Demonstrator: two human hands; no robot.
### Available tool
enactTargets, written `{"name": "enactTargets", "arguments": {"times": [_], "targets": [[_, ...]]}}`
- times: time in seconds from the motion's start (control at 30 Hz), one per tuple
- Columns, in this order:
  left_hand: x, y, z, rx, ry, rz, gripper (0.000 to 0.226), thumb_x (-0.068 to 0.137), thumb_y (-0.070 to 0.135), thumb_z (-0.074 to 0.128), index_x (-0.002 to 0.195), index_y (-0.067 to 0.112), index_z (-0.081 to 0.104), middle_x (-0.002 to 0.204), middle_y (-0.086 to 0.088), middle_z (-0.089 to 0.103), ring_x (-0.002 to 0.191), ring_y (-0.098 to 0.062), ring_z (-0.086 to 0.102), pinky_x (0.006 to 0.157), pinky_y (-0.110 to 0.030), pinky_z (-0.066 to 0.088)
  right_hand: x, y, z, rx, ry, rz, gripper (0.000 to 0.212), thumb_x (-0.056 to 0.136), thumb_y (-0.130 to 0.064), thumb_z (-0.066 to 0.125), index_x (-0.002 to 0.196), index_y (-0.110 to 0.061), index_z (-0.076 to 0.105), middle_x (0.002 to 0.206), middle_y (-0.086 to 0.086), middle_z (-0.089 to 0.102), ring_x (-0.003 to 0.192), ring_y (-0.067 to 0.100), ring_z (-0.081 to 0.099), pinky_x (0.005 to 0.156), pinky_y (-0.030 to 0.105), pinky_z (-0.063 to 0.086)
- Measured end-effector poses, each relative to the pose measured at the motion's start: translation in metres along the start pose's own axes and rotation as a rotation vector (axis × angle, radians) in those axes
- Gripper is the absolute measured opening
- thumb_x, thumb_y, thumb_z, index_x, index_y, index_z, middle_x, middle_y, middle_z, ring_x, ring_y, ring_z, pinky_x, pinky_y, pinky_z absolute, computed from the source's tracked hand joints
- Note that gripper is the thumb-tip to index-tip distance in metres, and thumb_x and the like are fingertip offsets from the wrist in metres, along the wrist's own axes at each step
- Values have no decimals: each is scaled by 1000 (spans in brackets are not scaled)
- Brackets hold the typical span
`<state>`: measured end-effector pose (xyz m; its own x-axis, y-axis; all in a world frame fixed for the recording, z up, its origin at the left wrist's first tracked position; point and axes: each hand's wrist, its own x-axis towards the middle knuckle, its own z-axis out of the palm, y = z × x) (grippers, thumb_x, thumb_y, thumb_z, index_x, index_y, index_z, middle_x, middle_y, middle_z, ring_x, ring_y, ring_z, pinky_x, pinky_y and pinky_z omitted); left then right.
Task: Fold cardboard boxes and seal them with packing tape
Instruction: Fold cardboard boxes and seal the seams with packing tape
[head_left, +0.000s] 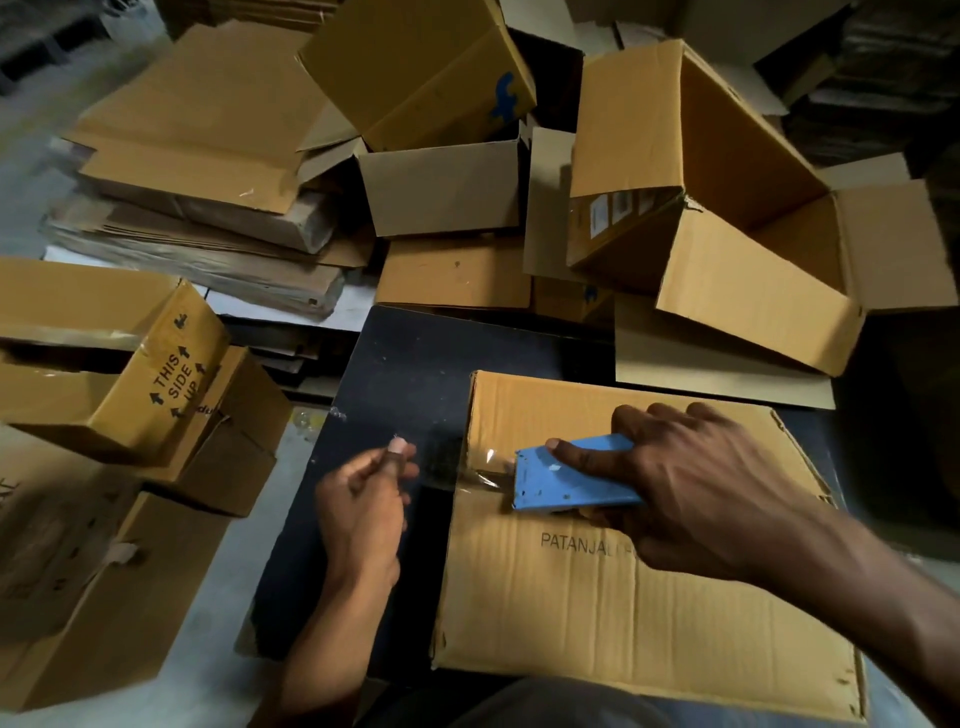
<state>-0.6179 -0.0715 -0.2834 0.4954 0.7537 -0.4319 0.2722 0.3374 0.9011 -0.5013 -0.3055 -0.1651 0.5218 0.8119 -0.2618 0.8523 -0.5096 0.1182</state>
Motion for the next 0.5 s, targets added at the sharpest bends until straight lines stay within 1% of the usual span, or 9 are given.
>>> {"name": "enactTargets", "arguments": {"times": [0.07,0.1,0.2,0.27,0.37,0.43,0.5], "targets": [[4,-15,3,35,4,-39,10,99,21,66,98,18,76,93,-4,76,77,-13,64,61,-27,45,10,-3,24,34,-45,16,77,95,-66,46,159,-50,7,113,0,48,91,17,45,74,35,33],[5,-22,5,41,11,-59,10,99,21,66,97,18,76,94,-5,76,77,-14,64,61,-27,45,14,-3,32,29,-72,27,77,96,-65,47,159,-50,6,115,1,48,96,19,47,76,36,34],[7,-41,5,24,59,-111,11,99,20,66,94,18,75,91,-3,76,76,-13,63,62,-27,46,22,-6,44,2,-101,33,76,92,-63,55,158,-50,21,110,1,52,94,21,52,73,36,34],[10,-47,5,26,81,-143,10,99,23,66,95,19,74,89,-1,75,75,-13,63,63,-27,46,26,-9,48,9,-90,37,76,94,-61,54,159,-49,16,116,1,50,101,22,50,77,38,36],[12,-57,10,23,96,-181,12,98,26,69,94,17,76,81,1,75,68,-12,60,59,-28,44,32,-11,47,15,-122,59,78,97,-62,49,160,-48,6,128,2,45,111,22,48,87,39,40],[10,-62,16,43,59,-210,17,99,27,68,91,16,79,75,2,75,67,-13,61,60,-28,46,36,-13,42,-19,-143,46,78,97,-62,48,160,-48,3,132,2,42,115,22,47,90,39,41],[7,-70,22,86,-36,-199,20,100,27,66,91,17,81,76,4,77,76,-14,72,69,-29,51,36,-13,45,-1,-132,42,78,97,-63,48,159,-49,3,134,2,42,117,23,46,92,40,40]]}}
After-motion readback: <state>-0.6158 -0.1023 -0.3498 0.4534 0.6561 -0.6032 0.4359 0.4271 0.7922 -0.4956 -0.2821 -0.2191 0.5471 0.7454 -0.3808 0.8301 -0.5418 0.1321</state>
